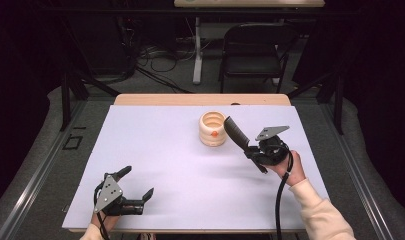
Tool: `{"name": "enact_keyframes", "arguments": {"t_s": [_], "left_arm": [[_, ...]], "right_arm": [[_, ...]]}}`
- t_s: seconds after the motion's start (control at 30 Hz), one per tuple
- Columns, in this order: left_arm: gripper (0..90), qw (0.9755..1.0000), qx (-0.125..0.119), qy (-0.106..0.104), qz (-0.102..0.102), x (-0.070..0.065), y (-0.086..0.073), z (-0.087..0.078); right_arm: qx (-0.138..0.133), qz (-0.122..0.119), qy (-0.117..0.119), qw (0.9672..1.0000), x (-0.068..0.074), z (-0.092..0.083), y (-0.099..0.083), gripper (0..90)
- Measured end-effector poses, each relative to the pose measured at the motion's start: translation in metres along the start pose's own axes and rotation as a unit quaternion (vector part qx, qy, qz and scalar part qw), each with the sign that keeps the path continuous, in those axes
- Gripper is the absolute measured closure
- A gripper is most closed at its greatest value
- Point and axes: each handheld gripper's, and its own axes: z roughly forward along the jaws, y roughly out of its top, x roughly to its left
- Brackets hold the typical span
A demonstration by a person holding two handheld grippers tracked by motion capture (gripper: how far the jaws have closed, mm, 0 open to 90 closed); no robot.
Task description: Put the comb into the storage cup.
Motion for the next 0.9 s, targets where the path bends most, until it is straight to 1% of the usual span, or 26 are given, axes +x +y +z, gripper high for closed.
{"name": "enact_keyframes", "arguments": {"t_s": [0.33,0.77,0.9], "left_arm": [[0.2,1.0,0.0,0.001,0.0,0.0,0.0,0.0],[0.3,1.0,-0.002,0.003,0.0,0.0,0.0,-0.001],[0.3,1.0,-0.003,0.002,0.0,0.0,0.0,-0.001]], "right_arm": [[0.0,0.001,0.0,1.0,0.001,0.003,0.003,72.0],[-0.015,-0.005,0.0,0.9999,0.004,0.004,0.015,72.0],[-0.021,-0.002,0.0,0.9998,0.004,0.004,0.018,72.0]]}}
